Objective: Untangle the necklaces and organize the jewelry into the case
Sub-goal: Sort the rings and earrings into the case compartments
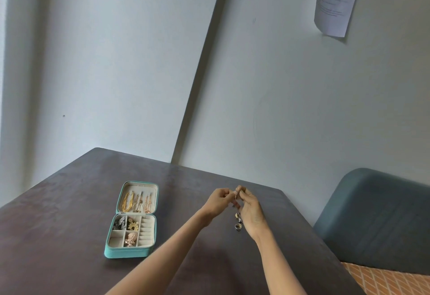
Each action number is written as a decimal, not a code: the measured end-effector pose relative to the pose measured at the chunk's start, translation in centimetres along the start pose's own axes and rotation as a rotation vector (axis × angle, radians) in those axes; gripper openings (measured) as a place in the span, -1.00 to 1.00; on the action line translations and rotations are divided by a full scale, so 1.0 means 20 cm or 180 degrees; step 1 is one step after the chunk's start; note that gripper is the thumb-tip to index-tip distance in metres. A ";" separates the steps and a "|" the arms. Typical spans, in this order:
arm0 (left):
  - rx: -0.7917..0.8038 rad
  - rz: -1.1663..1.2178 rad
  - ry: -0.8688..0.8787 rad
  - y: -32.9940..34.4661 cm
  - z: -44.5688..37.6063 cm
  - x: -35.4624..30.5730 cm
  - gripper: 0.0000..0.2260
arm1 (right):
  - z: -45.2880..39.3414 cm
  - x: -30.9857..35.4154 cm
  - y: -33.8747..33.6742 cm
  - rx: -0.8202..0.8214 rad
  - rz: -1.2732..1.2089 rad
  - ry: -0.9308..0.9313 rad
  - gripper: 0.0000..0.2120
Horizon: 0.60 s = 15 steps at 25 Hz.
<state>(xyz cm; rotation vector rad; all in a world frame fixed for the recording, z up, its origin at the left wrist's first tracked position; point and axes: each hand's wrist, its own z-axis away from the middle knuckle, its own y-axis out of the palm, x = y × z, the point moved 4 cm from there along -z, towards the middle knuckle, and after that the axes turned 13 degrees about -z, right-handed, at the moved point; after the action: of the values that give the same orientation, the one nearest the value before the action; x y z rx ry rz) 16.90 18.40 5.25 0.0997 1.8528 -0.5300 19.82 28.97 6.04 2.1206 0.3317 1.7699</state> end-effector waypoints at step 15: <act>-0.0181 0.0703 0.0253 -0.06 0.05 -0.01 -0.81 | 0.00 0.07 0.02 0.0106 0.0272 -0.0172 -0.80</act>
<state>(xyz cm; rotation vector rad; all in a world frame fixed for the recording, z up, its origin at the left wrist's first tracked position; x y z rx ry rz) 17.54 16.95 5.57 0.2872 1.9037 -0.3235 20.13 29.15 7.55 2.2326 0.2616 1.7612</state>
